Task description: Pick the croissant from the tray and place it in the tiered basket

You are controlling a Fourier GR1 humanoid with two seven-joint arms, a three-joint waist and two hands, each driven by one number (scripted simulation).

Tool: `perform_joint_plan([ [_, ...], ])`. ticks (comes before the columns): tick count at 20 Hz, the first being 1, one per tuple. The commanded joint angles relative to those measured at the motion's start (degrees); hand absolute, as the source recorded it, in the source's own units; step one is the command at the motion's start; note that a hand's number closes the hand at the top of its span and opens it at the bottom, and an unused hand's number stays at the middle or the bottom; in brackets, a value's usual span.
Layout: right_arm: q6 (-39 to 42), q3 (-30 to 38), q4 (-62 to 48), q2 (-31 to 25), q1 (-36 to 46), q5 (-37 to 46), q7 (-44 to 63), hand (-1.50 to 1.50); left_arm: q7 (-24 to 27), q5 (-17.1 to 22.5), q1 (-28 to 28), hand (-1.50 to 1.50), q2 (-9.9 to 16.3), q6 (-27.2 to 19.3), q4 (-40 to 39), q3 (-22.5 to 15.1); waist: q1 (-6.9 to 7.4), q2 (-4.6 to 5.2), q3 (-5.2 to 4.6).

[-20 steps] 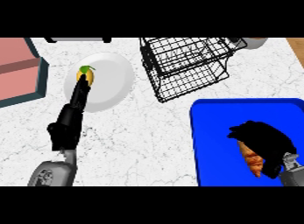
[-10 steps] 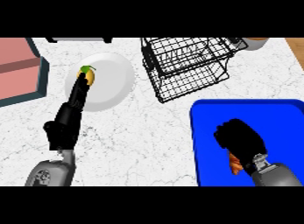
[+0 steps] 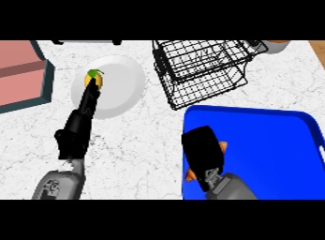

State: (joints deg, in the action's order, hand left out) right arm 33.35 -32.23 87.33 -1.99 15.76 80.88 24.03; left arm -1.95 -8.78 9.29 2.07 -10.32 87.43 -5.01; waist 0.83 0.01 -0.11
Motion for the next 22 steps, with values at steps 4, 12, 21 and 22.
perform_joint_plan([
  [4, 0.14, -3.45, 6.21, 1.94, 6.66, -5.71, 15.92, 1.50, -1.70, 0.92, -0.60, 0.00, 0.73, 1.17, 3.33, 0.49, -0.39, -0.16, 0.10],
  [12, 10.21, 0.95, 23.42, 1.98, 17.59, -10.83, 27.25, 1.50, -3.67, 0.13, 2.00, 0.00, 0.46, 0.25, 2.27, 1.07, -0.81, -0.34, 0.10],
  [21, 22.30, 16.02, 25.19, 1.96, 36.97, -24.75, 36.24, 1.50, -0.35, 0.71, -1.51, 0.00, 0.79, 1.43, 1.68, 1.10, -0.60, -0.38, 0.01],
  [22, 20.55, 18.68, 21.97, 1.96, 39.52, -27.18, 35.56, 1.50, -1.36, 1.34, 2.57, 0.00, 1.81, 1.43, -0.42, 3.50, -0.60, -0.23, 0.00],
])
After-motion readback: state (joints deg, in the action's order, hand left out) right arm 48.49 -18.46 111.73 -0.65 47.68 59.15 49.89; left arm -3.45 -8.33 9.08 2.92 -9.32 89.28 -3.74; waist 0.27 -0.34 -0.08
